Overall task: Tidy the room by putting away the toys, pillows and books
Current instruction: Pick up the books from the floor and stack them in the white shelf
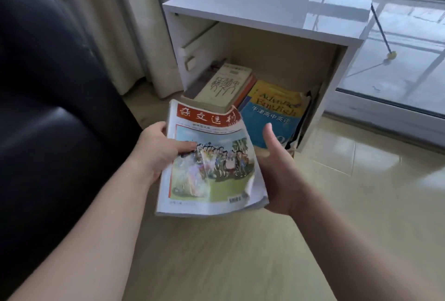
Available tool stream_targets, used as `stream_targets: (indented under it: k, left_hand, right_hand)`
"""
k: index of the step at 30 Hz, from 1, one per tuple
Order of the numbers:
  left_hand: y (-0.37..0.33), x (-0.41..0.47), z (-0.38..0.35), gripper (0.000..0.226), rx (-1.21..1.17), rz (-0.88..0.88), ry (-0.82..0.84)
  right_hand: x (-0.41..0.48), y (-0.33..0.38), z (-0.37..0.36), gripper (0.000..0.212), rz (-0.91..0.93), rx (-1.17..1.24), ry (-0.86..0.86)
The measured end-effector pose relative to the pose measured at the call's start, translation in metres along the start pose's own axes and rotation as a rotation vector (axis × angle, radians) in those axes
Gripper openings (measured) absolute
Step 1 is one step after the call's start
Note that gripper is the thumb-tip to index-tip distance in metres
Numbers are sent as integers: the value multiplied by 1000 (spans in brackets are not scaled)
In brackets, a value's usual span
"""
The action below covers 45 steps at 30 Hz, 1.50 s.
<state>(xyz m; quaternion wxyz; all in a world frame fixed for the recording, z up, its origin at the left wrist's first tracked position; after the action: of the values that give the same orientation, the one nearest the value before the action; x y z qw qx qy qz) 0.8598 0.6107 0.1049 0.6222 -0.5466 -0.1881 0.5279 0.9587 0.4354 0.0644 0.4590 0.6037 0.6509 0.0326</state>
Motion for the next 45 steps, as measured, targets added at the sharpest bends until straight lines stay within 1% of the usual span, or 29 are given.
stream_targets:
  k: [1,2,3,4,6,8,11,12,13,14,15,16,18,20,22,23,24,26,28,31,32,34,35,36,38,39,41,43,45]
  left_hand:
    - [-3,1,-1,41,28,-48,-25]
    - [-6,0,-3,43,54,-85,-38]
    - [-7,1,-6,48,64,-104,-43]
    - [-7,3,-7,55,55,-105,-37]
    - [-3,8,-8,74,-9,-48,-10]
    - [3,8,-11,85,-137,42,51]
    - [8,4,-15,81,-363,139,120]
    - [10,4,-17,74,-426,156,127]
    - [12,4,-18,61,-466,157,119]
    - [15,4,-16,45,-490,152,73]
    - [20,5,-12,35,-500,146,6]
    - [26,6,-5,34,-497,140,-65]
    - [37,5,10,42,-496,126,-171]
    - [43,1,26,44,-500,106,-213]
    - [50,-4,41,46,-478,91,-244]
    - [51,-6,45,47,-463,82,-252]
    - [52,-9,48,47,-451,82,-260]
    - [52,-14,47,47,-427,77,-256]
    - [48,-17,44,46,-392,62,-239]
    - [50,-23,40,42,-378,47,-205]
    - [51,-26,40,40,-370,41,-197]
    - [57,-35,46,34,-357,33,-197]
    - [59,-43,52,31,-353,26,-201]
    - [62,-52,60,27,-342,16,-211]
    - [65,-72,82,20,-296,-19,-254]
    - [67,-84,96,17,-275,-39,-283]
    - [72,-111,131,16,-273,-69,-362]
    - [84,-138,165,16,-287,-59,-433]
    - [100,-174,207,16,-284,-62,-538]
  right_hand:
    - [2,4,-2,85,33,-65,3]
    - [1,8,-8,68,57,-130,-6]
    - [6,8,-6,48,80,-191,-48]
    - [10,10,0,35,123,-234,-132]
    - [14,9,20,38,181,-288,-285]
    - [11,10,31,40,206,-178,-279]
    - [11,18,41,42,251,28,-214]
    - [14,24,42,44,285,43,-216]
    - [18,31,43,48,331,36,-228]
    - [24,41,44,51,377,20,-253]
    - [33,51,44,53,420,2,-281]
    - [41,63,44,53,450,-3,-311]
    - [64,88,42,50,479,8,-363]
    - [92,117,39,43,497,36,-410]
    - [120,144,32,37,499,42,-419]
    - [133,153,30,34,486,-1,-443]
    - [145,156,31,30,452,-102,-500]
    - [167,154,40,23,358,-374,-628]
    - [186,153,44,19,326,-586,-683]
    - [196,151,44,18,385,-778,-722]
    - [190,149,43,22,418,-854,-788]
    - [165,133,24,40,555,-989,-914]
    - [148,116,6,43,630,-977,-905]
    - [133,93,-14,39,685,-940,-839]
    - [110,40,-58,20,705,-872,-640]
    - [97,15,-81,16,689,-852,-540]
    - [73,-28,-129,30,680,-836,-334]
    - [46,-61,-169,42,649,-834,-164]
    - [22,-93,-212,46,620,-849,-4]
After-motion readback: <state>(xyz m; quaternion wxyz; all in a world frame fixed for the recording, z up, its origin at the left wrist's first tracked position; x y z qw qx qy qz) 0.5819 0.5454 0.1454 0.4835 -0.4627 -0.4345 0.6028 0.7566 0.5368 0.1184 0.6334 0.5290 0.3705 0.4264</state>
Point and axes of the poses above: each hand's wrist, its own x-axis towards the middle knuckle, its own z-axis out of the back of the hand, y = z × x, the point moved 8 cm from there along x, towards the middle knuckle, and after that the axes turned 8 degrees about -y, right-handed, at the moved point
